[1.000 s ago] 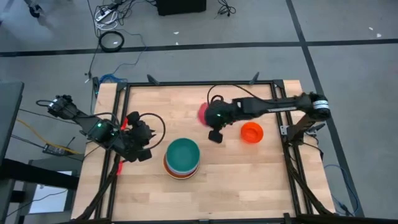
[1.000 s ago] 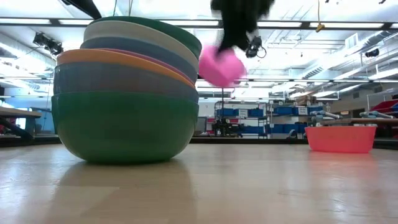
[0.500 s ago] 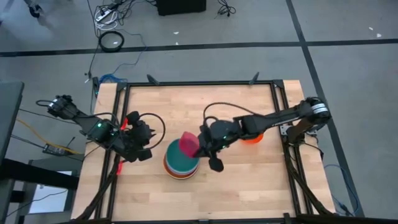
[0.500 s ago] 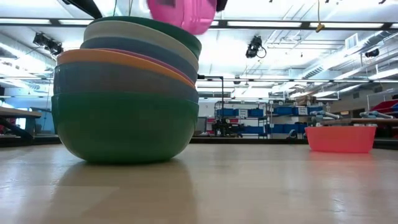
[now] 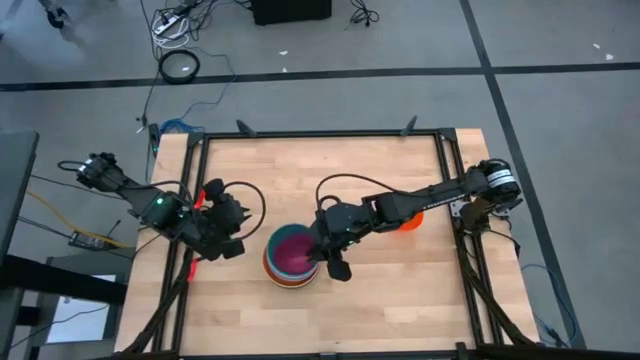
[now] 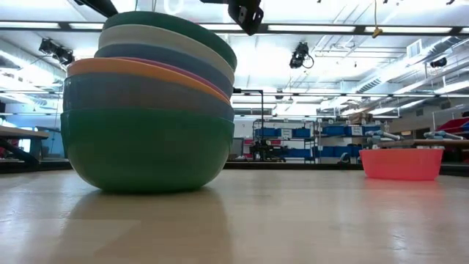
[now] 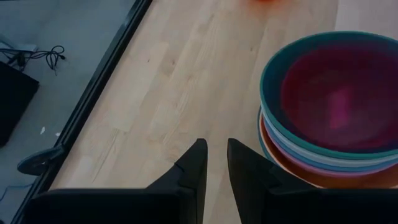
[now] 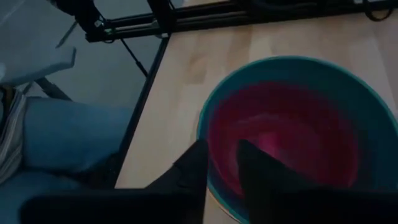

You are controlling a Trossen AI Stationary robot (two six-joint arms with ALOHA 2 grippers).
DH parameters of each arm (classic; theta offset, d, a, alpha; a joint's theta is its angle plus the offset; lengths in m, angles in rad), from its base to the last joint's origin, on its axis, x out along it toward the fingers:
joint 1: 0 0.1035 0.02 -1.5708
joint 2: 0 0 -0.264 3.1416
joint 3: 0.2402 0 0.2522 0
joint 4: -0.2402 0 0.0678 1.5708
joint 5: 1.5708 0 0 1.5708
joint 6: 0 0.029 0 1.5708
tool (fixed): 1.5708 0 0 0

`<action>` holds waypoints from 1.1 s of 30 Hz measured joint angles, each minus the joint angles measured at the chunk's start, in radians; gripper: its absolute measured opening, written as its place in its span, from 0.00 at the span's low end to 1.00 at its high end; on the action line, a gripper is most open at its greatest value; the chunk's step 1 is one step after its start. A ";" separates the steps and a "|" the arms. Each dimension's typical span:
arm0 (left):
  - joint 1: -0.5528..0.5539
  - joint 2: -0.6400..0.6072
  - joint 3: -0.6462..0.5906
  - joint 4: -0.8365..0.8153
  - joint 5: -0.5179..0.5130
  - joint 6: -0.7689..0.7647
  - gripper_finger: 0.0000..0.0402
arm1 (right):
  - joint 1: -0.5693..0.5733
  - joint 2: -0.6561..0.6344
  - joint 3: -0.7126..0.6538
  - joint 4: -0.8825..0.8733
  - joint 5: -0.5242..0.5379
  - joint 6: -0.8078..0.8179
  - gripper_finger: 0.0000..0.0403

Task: Nest bowls inside each other
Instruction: Stack the red bowl on top of the dark green bowl, then stack the orange bowl on top of the red bowl

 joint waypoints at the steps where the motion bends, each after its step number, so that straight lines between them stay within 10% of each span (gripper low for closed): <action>1: 0.000 0.000 0.000 0.000 0.000 0.000 0.18 | 0.000 -0.001 0.000 0.001 0.000 0.008 0.22; 8: 0.000 0.000 0.000 0.001 0.000 0.000 0.18 | -0.003 -0.042 0.000 -0.127 0.037 0.038 0.31; 18: 0.000 0.000 0.000 0.001 0.000 -0.004 0.18 | -0.003 -0.179 0.000 -0.722 0.376 0.212 0.31; 33: 0.000 0.000 0.000 0.001 0.000 -0.007 0.18 | -0.006 -0.182 -0.160 -1.001 0.436 0.399 0.30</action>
